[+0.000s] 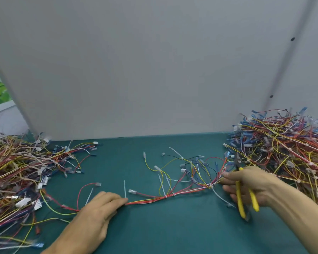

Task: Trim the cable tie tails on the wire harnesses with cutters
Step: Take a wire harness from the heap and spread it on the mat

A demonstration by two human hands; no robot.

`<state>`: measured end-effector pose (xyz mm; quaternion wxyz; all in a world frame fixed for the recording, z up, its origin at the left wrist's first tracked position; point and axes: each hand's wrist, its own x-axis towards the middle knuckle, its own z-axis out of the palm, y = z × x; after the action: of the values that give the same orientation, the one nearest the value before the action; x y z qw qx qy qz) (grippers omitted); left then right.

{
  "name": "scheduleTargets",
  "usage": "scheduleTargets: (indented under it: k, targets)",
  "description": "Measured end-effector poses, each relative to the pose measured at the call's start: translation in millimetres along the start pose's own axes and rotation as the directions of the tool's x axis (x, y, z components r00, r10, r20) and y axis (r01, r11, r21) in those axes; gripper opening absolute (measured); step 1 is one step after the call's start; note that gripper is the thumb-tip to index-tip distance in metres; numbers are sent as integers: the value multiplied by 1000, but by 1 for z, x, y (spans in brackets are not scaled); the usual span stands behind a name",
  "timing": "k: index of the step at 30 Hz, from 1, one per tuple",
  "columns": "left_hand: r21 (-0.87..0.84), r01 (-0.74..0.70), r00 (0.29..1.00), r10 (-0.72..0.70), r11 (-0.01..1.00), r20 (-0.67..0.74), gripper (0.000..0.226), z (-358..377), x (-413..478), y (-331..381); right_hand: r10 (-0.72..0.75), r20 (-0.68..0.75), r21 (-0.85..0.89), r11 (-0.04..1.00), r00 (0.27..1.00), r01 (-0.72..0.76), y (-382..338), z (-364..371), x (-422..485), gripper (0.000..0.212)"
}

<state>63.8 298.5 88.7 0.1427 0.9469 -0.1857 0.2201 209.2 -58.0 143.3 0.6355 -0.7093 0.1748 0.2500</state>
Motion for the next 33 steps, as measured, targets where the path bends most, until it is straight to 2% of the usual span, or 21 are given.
scheduleTargets:
  k: [3,7,9,12,13,15,17,19,22,24,25,26,28,29,30,31,33]
  targets:
    - [58,-8,1000,9,998,-16,57,-6,-2,-1,-57,-32,-154,987,998,51,5,-13,-6,9]
    - [72,8,999,-5,997,-45,66,-5,-3,-4,-109,-131,-222,972,985,78,11,-31,-16,21]
    - [68,9,998,-5,998,-68,66,-3,-3,-5,-219,-235,-389,914,947,115,14,-43,-18,21]
    - [57,32,996,-27,998,-91,64,1,-2,-5,-502,-277,-710,681,819,177,19,-51,-18,21]
    - [47,41,995,-36,998,-95,64,1,-1,-5,-601,-223,-767,594,767,242,20,-46,-19,26]
    - [7,51,992,-50,999,-115,64,0,2,-3,-757,23,-837,343,653,427,26,-32,-15,39]
    - [-55,76,987,-83,996,-138,63,-7,6,1,-758,241,-873,104,606,477,32,-11,-8,43]
    - [-107,108,977,-126,988,-171,53,-20,12,5,-747,321,-904,-59,581,424,38,1,2,28]
    - [-229,171,949,-223,958,-224,17,-44,22,8,-763,331,-906,-91,555,414,35,5,7,16]
    - [-385,242,918,-339,891,-206,20,-59,29,10,-747,364,-901,-130,556,415,26,6,0,12]
    - [-485,278,892,-410,829,-189,23,-65,34,9,-751,375,-886,-118,544,448,20,4,-6,10]
    - [-606,312,856,-493,732,-155,23,-72,38,7,-767,358,-861,-50,532,507,13,1,-14,11]
    - [-804,381,776,-631,456,9,22,-81,47,-2,-809,265,-752,168,525,638,-8,-12,-34,12]
    - [-817,451,753,-644,358,134,20,-84,51,-7,-815,242,-700,228,526,676,-18,-18,-43,11]
    - [-775,540,738,-628,329,248,19,-85,53,-12,-815,260,-692,217,518,689,-27,-22,-50,12]
    - [-689,617,733,-597,381,325,20,-82,55,-16,-807,294,-719,167,512,675,-32,-23,-53,14]
    - [-407,648,762,-540,644,358,25,-69,57,-18,-760,354,-812,39,546,582,-29,-16,-49,22]
